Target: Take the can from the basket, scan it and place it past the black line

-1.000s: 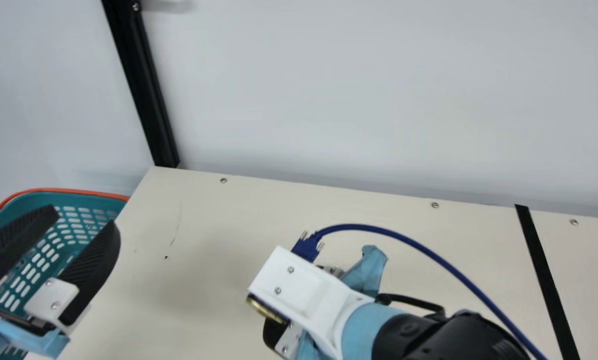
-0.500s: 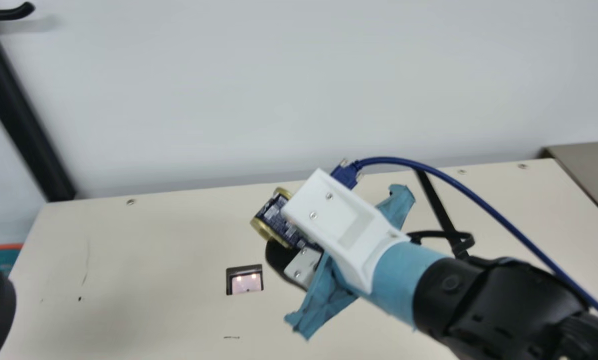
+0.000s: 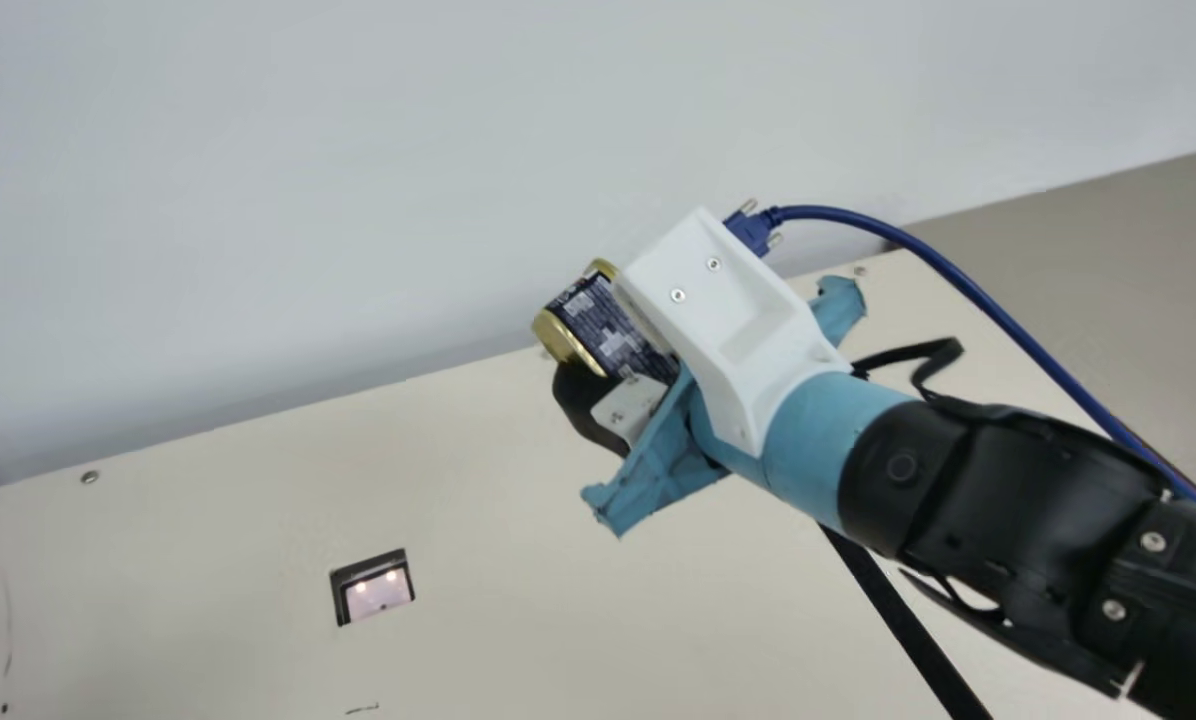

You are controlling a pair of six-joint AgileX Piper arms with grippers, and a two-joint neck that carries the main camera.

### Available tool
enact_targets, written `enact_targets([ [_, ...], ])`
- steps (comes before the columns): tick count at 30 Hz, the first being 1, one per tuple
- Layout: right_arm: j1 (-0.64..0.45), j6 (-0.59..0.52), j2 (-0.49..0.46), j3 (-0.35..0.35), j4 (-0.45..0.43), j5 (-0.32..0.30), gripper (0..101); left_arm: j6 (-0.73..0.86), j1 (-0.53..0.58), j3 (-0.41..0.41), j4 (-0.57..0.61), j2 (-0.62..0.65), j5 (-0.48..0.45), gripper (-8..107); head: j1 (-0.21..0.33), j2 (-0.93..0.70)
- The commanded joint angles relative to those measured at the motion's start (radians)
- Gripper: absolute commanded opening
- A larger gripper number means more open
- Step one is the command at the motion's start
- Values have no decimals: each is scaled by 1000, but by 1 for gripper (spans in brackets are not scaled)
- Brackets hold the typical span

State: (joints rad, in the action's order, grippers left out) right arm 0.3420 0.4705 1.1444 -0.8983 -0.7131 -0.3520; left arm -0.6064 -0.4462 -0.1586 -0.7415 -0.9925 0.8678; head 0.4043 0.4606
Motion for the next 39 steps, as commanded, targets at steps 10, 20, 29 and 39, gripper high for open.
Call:
enact_targets([
  [10, -30, 320, -23, 27, -239, -67, 0, 0, 0, 0, 0, 0, 0, 90, 32, 200],
  [20, -77, 446, -62, 93, -346, -124, 0, 0, 0, 0, 0, 0, 0, 90, 32, 250],
  [29, -192, 325, -114, 144, -247, -112, 0, 0, 0, 0, 0, 0, 0, 90, 32, 250],
  [39, -338, 66, -180, 154, -26, -91, 0, 0, 0, 0, 0, 0, 0, 90, 32, 250],
])
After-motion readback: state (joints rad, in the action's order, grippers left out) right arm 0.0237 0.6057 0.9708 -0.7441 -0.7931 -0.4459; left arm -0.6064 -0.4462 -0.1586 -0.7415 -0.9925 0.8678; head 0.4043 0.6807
